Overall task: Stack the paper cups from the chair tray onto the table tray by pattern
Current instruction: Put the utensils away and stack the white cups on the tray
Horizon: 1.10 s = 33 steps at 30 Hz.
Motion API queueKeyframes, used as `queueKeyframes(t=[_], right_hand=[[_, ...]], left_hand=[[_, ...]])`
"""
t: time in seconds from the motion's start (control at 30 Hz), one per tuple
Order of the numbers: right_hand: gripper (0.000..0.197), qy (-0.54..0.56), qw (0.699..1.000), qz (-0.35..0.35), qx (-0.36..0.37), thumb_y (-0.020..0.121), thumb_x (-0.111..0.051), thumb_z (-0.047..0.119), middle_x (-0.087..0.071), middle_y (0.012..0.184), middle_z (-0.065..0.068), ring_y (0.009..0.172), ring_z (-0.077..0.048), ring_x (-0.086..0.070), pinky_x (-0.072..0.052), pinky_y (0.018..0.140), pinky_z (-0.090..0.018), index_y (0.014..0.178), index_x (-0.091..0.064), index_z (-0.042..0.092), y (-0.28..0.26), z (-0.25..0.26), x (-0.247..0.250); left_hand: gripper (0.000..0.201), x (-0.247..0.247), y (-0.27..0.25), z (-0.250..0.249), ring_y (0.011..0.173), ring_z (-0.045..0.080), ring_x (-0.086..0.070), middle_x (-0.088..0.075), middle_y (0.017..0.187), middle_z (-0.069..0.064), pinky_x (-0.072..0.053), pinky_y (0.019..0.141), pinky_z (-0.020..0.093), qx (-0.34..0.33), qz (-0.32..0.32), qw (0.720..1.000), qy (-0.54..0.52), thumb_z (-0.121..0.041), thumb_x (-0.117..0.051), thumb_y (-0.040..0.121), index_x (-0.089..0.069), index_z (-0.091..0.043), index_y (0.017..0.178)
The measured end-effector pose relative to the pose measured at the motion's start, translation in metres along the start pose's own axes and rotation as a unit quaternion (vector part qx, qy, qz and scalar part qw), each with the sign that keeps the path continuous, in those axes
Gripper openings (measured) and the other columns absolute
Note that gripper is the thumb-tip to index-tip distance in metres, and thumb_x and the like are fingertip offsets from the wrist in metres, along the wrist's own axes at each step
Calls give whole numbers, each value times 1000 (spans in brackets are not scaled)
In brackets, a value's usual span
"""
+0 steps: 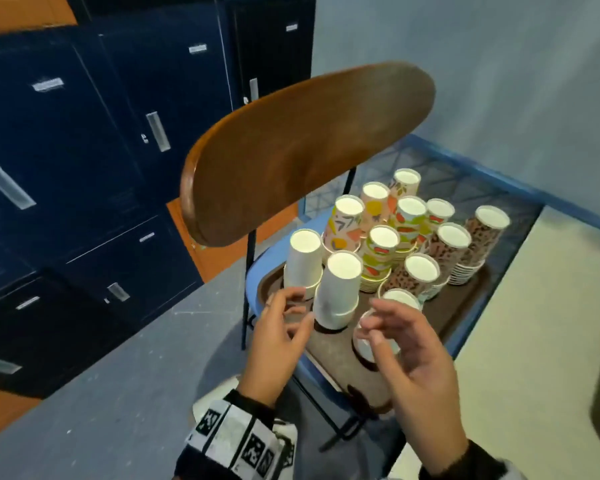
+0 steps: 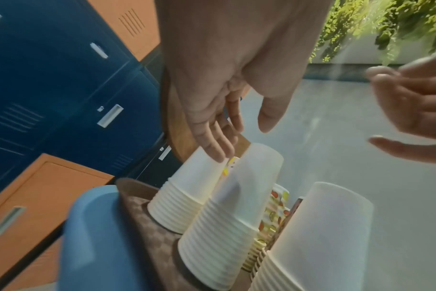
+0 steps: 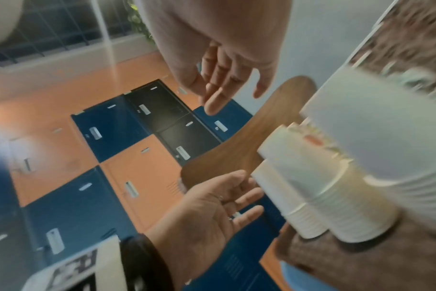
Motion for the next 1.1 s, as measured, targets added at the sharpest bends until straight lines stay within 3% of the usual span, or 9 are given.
queueKeyframes(t=[0.17, 0.23, 0.3, 0.43, 0.53, 0.73, 0.9, 1.03, 1.1], right_hand=[[39, -47, 989, -140, -3, 80, -66, 8, -56, 112, -8, 92, -19, -58, -48, 87, -29, 107, -52, 32, 4, -43, 71], [51, -100, 981, -157, -54, 76, -71, 13, -46, 118, -3, 97, -18, -53, -45, 89, -33, 114, -45, 34, 7, -74, 80], [65, -146, 973, -135, -117, 70, -77, 18, -36, 119, 3, 105, -18, -48, -43, 94, -36, 123, -39, 27, 10, -105, 79], [81, -199, 962, -61, -174, 62, -83, 19, -39, 127, -9, 119, -19, -40, -29, 92, -17, 129, -39, 12, 10, -144, 63], [79, -167, 970, -56, -168, 60, -83, 11, -46, 122, -6, 111, -13, -43, -29, 85, -12, 127, -41, 12, 12, -151, 57], [82, -177, 961, -82, -196, 57, -85, 18, -54, 128, -6, 119, -23, -50, -42, 94, -33, 126, -41, 18, 10, -166, 52], [73, -167, 962, -65, -204, 59, -84, 26, -60, 119, -2, 101, -13, -53, -38, 81, -24, 121, -45, 21, 3, -152, 49], [68, -153, 967, -59, -193, 61, -82, 25, -55, 109, 8, 101, -10, -53, -39, 74, -15, 114, -40, 33, -12, -130, 49], [68, -150, 968, -64, -191, 61, -82, 26, -53, 104, 16, 97, -4, -52, -36, 67, -3, 112, -37, 38, -21, -116, 55]], left_hand=[[61, -41, 34, 12, 126, 15, -45, -47, 129, -6, -45, 103, 42, 29, 16, 998, 45, -16, -70, 80, -39, -20, 132], [69, -52, 41, 15, 126, 11, -42, -47, 136, -2, -39, 106, 36, 29, 26, 998, 50, -15, -72, 78, -36, -18, 136], [73, -63, 46, 14, 122, 6, -41, -47, 138, -1, -36, 99, 24, 35, 36, 998, 36, -13, -74, 76, -34, -18, 137], [76, -73, 54, 14, 115, 5, -40, -47, 122, -8, -31, 84, 10, 47, 44, 997, 41, -7, -76, 73, -36, -15, 137], [81, -79, 56, 23, 115, 6, -40, -46, 120, -9, -32, 90, 20, 61, 78, 993, 56, -7, -79, 68, -36, -16, 136], [82, -83, 45, 43, 116, 11, -47, -49, 123, -6, -36, 92, 28, 83, 103, 991, 6, -5, -82, 65, -34, -26, 127], [77, -76, 41, 43, 100, -7, -52, -54, 110, -21, -41, 79, 15, 70, 124, 990, -3, -23, -81, 51, -40, -38, 114], [88, -69, 34, 34, 113, 11, -55, -59, 122, -3, -46, 96, 37, 56, 143, 988, -13, -32, -84, 46, -44, -31, 125], [88, -70, 31, 22, 115, 12, -54, -58, 123, -4, -45, 96, 35, 38, 162, 986, -20, -34, -82, 46, -44, -35, 125]])
Point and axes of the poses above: each hand's wrist, its own y-axis towards the middle knuckle, its own x-axis out of the back of the hand, z = x × y, the point moved 9 cm from there along y, towards the middle knuckle
